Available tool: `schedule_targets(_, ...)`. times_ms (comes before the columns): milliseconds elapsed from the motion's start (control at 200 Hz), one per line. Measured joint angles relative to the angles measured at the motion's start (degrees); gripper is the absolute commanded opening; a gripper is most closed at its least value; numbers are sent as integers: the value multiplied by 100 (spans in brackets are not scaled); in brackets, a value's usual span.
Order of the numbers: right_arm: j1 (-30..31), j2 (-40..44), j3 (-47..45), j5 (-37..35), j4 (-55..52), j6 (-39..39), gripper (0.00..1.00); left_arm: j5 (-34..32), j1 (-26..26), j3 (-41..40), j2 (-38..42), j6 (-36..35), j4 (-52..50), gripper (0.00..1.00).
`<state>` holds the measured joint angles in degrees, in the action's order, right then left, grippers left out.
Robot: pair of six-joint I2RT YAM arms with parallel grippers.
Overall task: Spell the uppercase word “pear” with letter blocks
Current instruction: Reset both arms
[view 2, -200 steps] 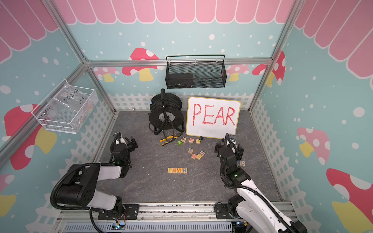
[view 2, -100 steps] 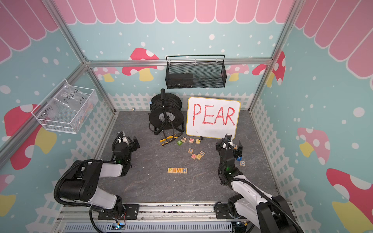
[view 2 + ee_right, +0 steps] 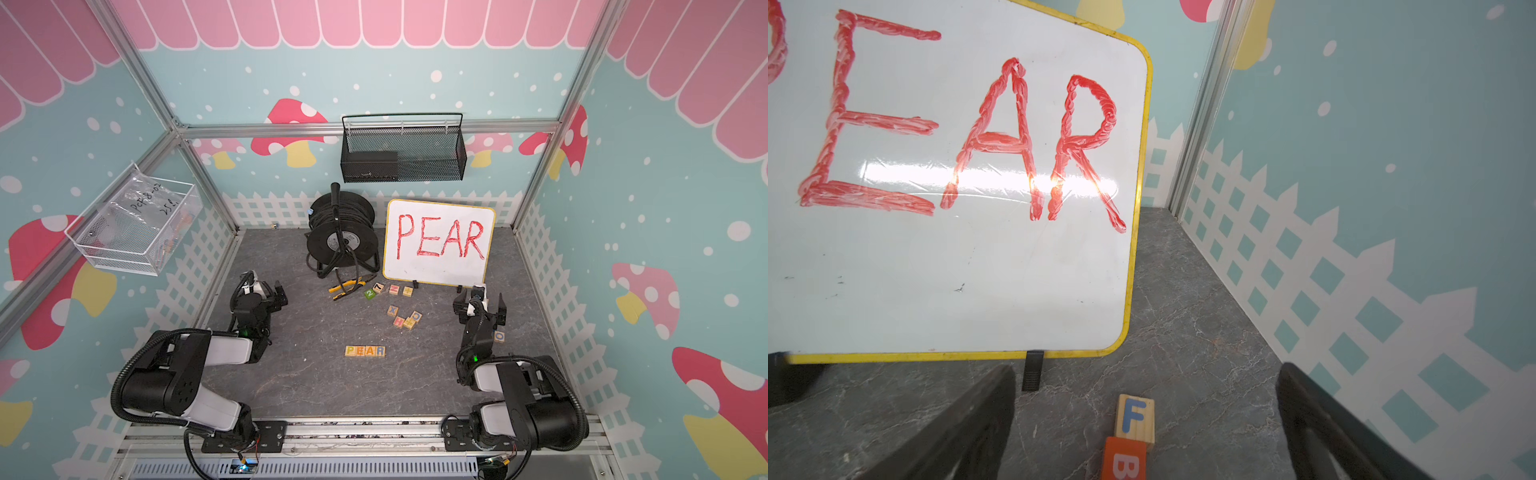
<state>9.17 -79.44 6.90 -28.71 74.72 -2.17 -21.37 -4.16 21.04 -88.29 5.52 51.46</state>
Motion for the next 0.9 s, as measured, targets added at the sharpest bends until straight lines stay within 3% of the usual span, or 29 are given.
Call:
schedule_targets(110, -20, -522, -122, 142, 658, -50, 99, 0, 0, 0, 0, 0, 2, 100)
schedule_targets(455, -177, -918, -315, 719, 1456, -98, 99, 0, 0, 0, 0, 0, 2, 99)
schedule_targets(896, -785, -903, 398, 1338, 330, 308, 99, 2, 0, 0, 0, 0, 9, 99)
